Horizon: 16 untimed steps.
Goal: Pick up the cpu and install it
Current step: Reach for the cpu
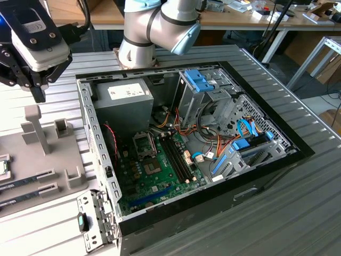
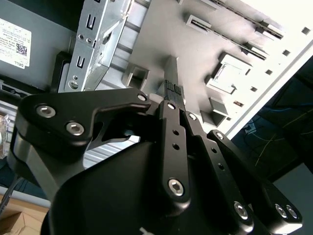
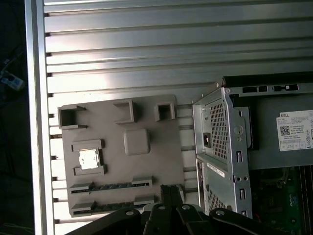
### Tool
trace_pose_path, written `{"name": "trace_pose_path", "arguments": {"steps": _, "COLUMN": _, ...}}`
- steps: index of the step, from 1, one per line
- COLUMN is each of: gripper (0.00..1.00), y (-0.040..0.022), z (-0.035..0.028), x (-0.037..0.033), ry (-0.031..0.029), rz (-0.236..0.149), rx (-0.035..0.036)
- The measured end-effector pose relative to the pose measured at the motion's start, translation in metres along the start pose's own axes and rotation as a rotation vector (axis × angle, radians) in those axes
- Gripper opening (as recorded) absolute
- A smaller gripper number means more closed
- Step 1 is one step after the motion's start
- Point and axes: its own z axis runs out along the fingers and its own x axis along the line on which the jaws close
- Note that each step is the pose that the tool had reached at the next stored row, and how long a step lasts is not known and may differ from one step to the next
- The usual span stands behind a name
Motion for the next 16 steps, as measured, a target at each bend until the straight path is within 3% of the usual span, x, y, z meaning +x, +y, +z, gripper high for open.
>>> {"name": "trace_pose_path", "arguments": {"steps": 16, "gripper": 0.11, "y": -0.0003, "z": 0.0008, "x": 0.0037, "ry": -0.0001, "rz": 0.0, "rx": -0.0001}}
